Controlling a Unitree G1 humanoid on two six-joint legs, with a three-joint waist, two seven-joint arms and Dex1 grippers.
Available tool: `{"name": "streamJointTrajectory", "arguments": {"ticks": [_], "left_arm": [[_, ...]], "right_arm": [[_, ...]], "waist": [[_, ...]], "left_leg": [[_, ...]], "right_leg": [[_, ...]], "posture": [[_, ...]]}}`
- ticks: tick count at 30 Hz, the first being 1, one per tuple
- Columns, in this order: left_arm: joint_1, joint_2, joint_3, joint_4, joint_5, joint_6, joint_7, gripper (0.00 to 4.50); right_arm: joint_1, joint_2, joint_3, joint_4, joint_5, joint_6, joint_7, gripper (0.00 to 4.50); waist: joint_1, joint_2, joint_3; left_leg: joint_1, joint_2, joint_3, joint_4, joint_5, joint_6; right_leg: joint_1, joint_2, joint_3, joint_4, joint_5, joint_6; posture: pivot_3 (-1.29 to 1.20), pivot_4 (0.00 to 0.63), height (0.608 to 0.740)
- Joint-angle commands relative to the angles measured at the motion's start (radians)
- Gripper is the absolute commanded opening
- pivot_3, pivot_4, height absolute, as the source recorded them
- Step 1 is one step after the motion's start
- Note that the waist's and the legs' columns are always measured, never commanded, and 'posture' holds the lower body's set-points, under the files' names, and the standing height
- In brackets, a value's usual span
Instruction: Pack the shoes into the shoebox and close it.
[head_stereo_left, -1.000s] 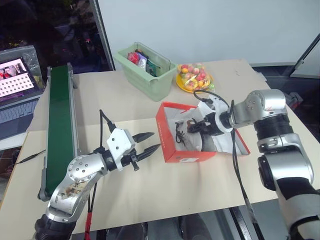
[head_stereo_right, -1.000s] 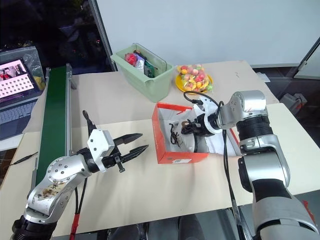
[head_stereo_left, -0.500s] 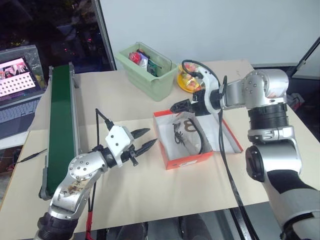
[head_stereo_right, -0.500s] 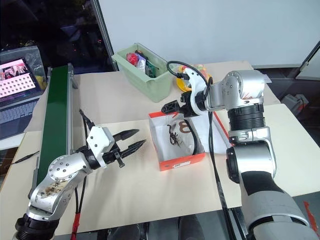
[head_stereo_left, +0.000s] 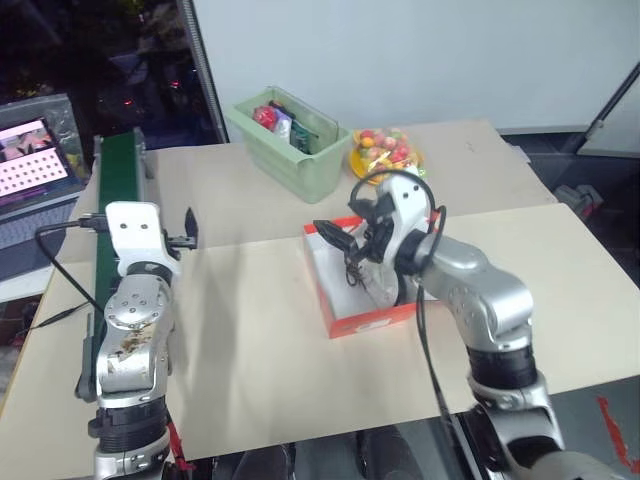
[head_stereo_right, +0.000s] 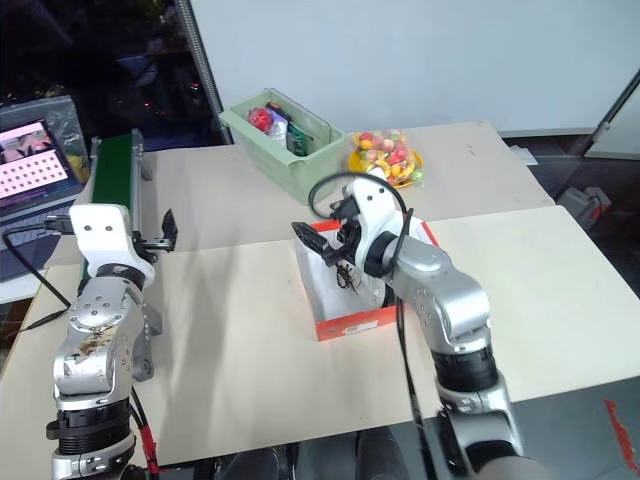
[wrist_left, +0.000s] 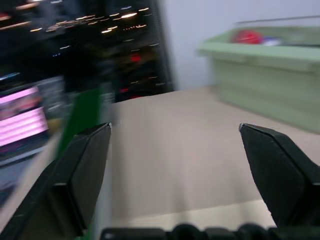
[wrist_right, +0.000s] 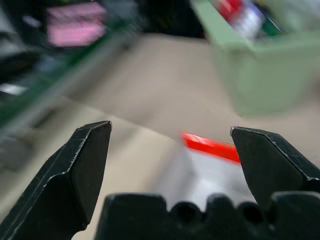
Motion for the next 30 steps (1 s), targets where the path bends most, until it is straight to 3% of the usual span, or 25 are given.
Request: {"name": "streamJointTrajectory", "arguments": {"ticks": [1, 7, 14, 30], "left_arm": [[0.003, 0.039, 0.056, -0.008, 0.030, 0.015, 0.019, 4.42], [-0.016, 0.063, 0.152, 0.037, 0.021, 0.085, 0.050, 4.42], [-0.023, 0.060, 0.119, 0.024, 0.054, 0.162, 0.071, 4.42], [-0.026, 0.035, 0.107, 0.025, 0.058, 0.215, 0.104, 4.42]], "right_arm": [[0.072, 0.016, 0.024, 0.003, -0.001, -0.189, 0.111, 4.50], [0.093, 0.019, 0.080, 0.046, 0.111, -0.241, 0.375, 4.50], [0.095, -0.014, 0.066, 0.085, 0.177, -0.243, 0.550, 4.50], [0.122, -0.062, 0.141, 0.103, 0.086, -0.273, 0.613, 4.50]], "waist": [[0.000, -0.003, -0.001], [-0.006, -0.003, -0.001], [-0.001, -0.003, -0.001], [0.005, -0.004, -0.001]], "left_leg": [[0.003, 0.000, 0.000, 0.000, -0.001, -0.001], [0.008, 0.001, 0.001, 0.000, -0.001, -0.001], [0.008, 0.001, 0.001, 0.000, -0.001, -0.001], [0.008, 0.001, 0.001, 0.000, -0.002, -0.002]], "right_leg": [[0.003, 0.001, 0.000, -0.001, 0.000, 0.000], [0.006, 0.001, 0.002, 0.000, 0.000, 0.000], [0.006, 0.001, 0.002, 0.000, 0.000, 0.000], [0.005, 0.001, 0.002, 0.000, 0.000, 0.000]], "posture": [[0.00, 0.150, 0.740], [0.00, 0.150, 0.740], [0.00, 0.150, 0.740], [0.00, 0.150, 0.740]]}}
